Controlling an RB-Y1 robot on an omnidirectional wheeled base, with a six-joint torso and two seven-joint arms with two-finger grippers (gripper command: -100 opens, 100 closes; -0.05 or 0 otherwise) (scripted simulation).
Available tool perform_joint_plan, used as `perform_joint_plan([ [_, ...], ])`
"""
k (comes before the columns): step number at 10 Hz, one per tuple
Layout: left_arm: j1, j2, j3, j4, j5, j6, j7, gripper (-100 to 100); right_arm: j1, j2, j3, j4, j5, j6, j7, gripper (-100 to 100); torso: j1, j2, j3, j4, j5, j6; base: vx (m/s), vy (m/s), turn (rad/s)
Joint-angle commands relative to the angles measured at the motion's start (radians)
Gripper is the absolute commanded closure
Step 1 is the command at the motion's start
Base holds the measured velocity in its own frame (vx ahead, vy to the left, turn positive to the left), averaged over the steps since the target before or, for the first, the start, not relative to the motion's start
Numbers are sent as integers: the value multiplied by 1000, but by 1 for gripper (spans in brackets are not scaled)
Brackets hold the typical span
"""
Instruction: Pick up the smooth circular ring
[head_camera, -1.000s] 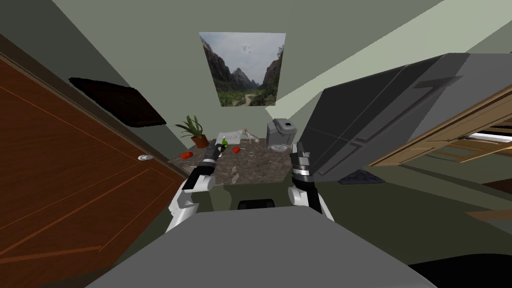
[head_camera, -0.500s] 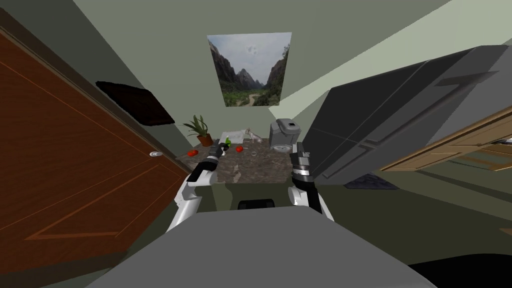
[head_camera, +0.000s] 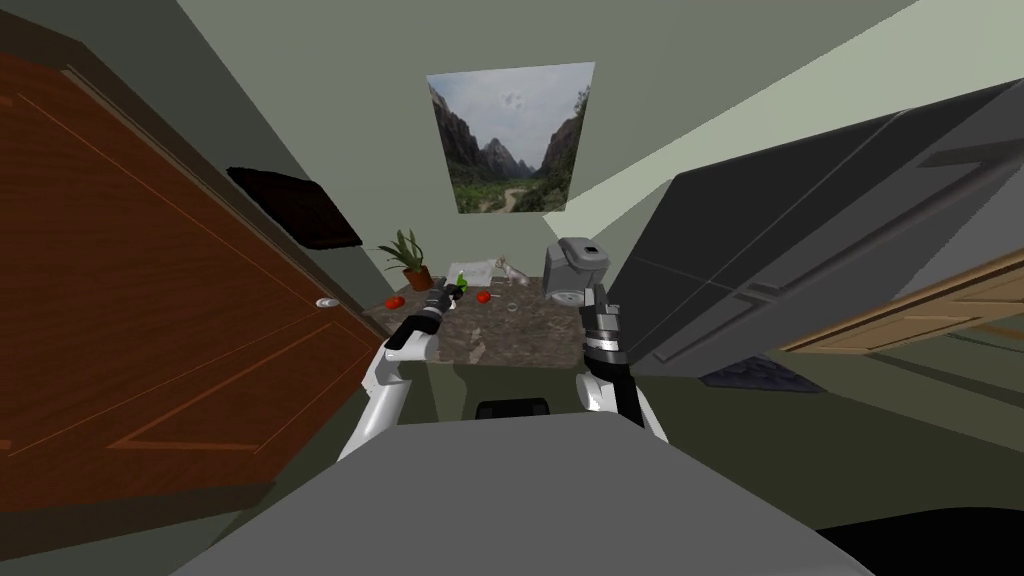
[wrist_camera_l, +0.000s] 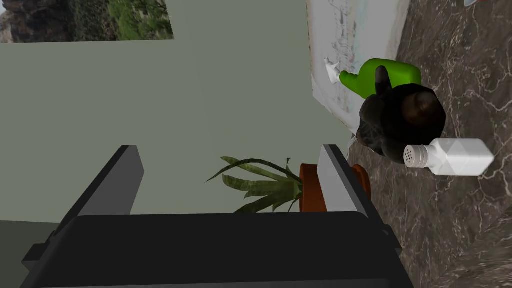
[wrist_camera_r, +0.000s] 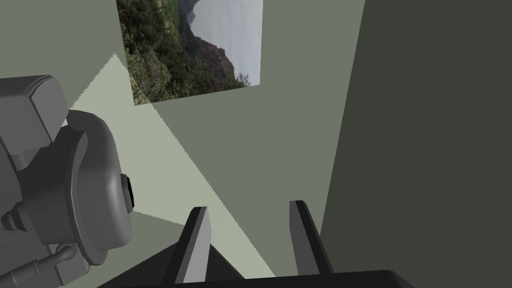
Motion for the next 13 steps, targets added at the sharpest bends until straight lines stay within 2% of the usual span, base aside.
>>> perform_joint_plan([
  [1,-48,10,0,38,16,50,18,-100,0,0,0,0,0,0,0,0,0,0,0,0,0,0,6,11,122],
  [2,-48,10,0,38,16,84,18,-100,0,0,0,0,0,0,0,0,0,0,0,0,0,0,8,7,71],
  [3,-93,13,-3,72,26,116,33,-100,0,0,0,0,0,0,0,0,0,0,0,0,0,0,14,8,131],
  [5,-93,13,-3,72,26,160,33,-100,0,0,0,0,0,0,0,0,0,-1,-1,0,0,0,12,1,16],
  [6,-139,14,-5,107,35,193,50,-100,0,0,0,0,0,0,0,0,-1,0,0,0,0,0,13,0,122],
  [7,-139,14,-5,107,35,223,50,-100,0,0,0,0,0,0,0,0,-1,-1,0,0,0,0,17,-3,63],
  [8,-184,16,-9,143,43,253,68,-100,0,0,0,0,0,0,0,0,-1,-1,-1,0,0,0,28,-5,105],
  [10,-184,16,-9,143,43,300,68,-100,0,0,0,0,0,0,0,0,-1,-1,-1,0,0,0,18,-7,20],
  [11,-230,16,-13,182,52,339,88,-100,0,0,0,0,0,0,0,0,-1,-1,0,0,0,0,27,-9,101],
  [13,-230,16,-13,182,52,369,88,-100,0,0,0,0,0,0,0,0,-2,-2,-1,0,0,0,19,-11,24],
])
